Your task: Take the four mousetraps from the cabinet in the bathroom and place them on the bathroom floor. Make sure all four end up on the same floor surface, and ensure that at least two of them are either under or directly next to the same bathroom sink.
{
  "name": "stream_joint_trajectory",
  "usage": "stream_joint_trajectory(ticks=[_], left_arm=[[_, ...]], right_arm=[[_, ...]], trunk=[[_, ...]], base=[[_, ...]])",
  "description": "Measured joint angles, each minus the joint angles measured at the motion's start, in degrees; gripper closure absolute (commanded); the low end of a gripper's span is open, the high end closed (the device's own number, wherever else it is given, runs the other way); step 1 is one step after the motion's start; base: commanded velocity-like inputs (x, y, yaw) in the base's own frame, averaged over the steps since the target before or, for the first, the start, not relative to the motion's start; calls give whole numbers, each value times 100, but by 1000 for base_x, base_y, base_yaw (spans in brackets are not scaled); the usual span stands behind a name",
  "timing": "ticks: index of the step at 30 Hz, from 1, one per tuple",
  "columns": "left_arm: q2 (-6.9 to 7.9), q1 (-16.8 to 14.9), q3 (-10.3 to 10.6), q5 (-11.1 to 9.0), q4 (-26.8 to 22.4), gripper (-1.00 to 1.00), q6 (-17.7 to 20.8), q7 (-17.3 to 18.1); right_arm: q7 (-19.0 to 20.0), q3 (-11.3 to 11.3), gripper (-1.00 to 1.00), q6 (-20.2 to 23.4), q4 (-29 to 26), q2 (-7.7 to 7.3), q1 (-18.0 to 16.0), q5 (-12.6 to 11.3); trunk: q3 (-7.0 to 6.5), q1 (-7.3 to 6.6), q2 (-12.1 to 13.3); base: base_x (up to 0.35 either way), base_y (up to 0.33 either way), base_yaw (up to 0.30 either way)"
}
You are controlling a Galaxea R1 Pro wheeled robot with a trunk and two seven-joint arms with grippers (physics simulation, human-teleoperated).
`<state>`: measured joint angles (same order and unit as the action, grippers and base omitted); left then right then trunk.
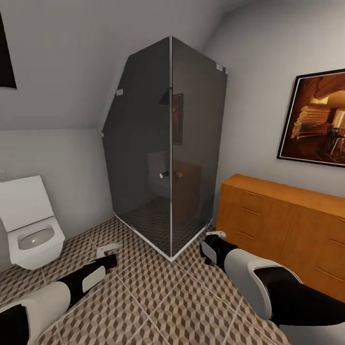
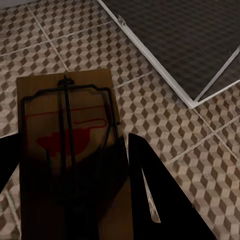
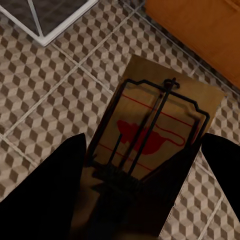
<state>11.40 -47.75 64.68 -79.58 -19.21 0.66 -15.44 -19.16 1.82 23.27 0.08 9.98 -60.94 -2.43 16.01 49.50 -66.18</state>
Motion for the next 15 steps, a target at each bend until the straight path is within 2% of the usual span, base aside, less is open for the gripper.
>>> stream_joint_trajectory(ticks=[15], left_arm=[[-2,0,4,1,-1,100,-7,13]], right_arm=[[-4,0,100,11,94,0,3,12]], trunk=[[0,0,0]], base=[[0,0,300]])
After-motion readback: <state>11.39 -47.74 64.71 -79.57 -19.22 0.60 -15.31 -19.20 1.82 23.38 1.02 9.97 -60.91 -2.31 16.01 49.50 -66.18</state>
